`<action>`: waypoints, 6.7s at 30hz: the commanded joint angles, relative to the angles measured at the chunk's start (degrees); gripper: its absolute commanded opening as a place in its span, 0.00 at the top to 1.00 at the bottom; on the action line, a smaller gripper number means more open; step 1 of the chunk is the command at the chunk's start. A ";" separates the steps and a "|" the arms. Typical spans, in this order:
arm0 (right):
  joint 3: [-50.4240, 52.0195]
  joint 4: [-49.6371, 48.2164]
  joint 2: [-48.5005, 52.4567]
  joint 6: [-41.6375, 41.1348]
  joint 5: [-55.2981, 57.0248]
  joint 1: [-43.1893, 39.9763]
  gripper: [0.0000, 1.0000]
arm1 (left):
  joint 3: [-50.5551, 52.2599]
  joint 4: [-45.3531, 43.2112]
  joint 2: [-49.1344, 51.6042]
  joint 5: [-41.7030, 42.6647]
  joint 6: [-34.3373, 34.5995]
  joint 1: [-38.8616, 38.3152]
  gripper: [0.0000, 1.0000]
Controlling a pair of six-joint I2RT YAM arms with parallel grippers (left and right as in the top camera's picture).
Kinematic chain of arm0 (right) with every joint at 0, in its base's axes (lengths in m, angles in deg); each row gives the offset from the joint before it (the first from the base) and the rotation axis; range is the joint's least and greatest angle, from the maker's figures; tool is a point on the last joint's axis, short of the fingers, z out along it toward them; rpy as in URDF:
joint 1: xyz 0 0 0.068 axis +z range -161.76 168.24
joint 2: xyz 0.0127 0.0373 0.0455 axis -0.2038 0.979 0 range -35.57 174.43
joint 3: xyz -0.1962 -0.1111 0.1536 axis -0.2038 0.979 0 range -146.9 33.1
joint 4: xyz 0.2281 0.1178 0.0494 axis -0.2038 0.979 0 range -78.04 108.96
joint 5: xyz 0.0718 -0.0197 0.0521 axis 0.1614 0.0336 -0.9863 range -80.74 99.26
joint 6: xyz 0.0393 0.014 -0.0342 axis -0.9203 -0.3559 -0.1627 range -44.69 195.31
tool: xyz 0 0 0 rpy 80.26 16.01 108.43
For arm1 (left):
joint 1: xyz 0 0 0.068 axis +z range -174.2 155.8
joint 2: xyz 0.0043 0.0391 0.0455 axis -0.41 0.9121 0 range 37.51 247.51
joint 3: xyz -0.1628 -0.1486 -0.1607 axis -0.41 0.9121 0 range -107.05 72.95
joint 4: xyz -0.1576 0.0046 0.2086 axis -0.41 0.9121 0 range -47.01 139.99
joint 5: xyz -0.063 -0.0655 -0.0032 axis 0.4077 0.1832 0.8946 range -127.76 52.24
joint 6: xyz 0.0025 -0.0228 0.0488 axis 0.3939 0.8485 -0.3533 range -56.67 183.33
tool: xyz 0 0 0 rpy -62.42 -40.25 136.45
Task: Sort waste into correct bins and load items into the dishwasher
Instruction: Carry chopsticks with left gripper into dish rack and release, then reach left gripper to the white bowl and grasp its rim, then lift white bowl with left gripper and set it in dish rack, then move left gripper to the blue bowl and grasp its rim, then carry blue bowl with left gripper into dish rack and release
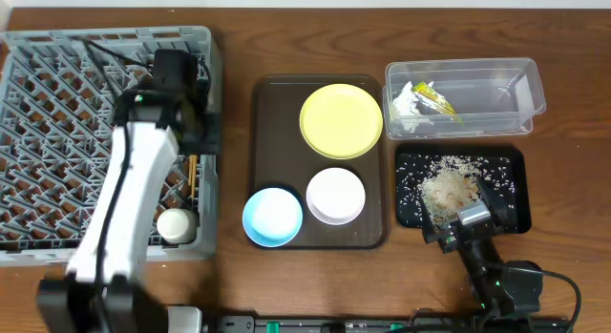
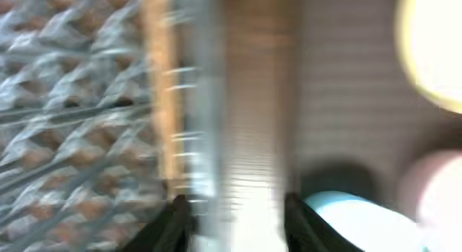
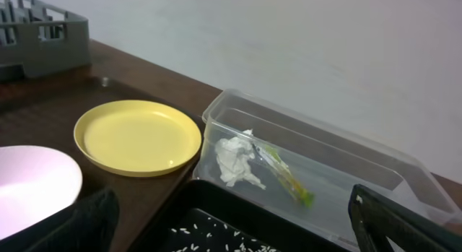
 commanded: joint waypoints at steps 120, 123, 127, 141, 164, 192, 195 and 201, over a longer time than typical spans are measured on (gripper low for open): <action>0.28 -0.04 -0.35 -0.76 0.33 -0.48 0.01 | 0.96 -40.04 22.38 -76.50 -18.32 -4.07 0.94; 0.28 -0.04 -0.35 -0.76 0.33 -0.48 0.01 | 0.96 -40.22 22.75 -77.57 -18.53 -4.22 0.94; 0.28 -0.04 -0.35 -0.76 0.33 -0.48 0.01 | 0.96 -40.35 22.77 -79.47 -18.53 -4.74 0.94; 0.28 -0.04 -0.35 -0.76 0.33 -0.48 0.01 | 0.96 -38.23 22.77 -79.52 -18.47 -9.68 0.93; 0.28 -0.04 -0.35 -0.76 0.33 -0.48 0.01 | 0.48 -6.80 -3.69 -21.84 9.53 -23.37 0.44; 0.28 -0.04 -0.35 -0.76 0.33 -0.48 0.01 | 32.96 -11.06 -7.19 -5.53 26.97 -18.05 0.57; 0.28 -0.04 -0.35 -0.76 0.33 -0.48 0.01 | 33.42 -12.41 -7.19 -5.73 25.64 -18.05 0.64; 0.28 -0.04 -0.35 -0.76 0.33 -0.48 0.01 | 35.82 -14.78 -7.19 -4.44 25.66 -18.05 0.70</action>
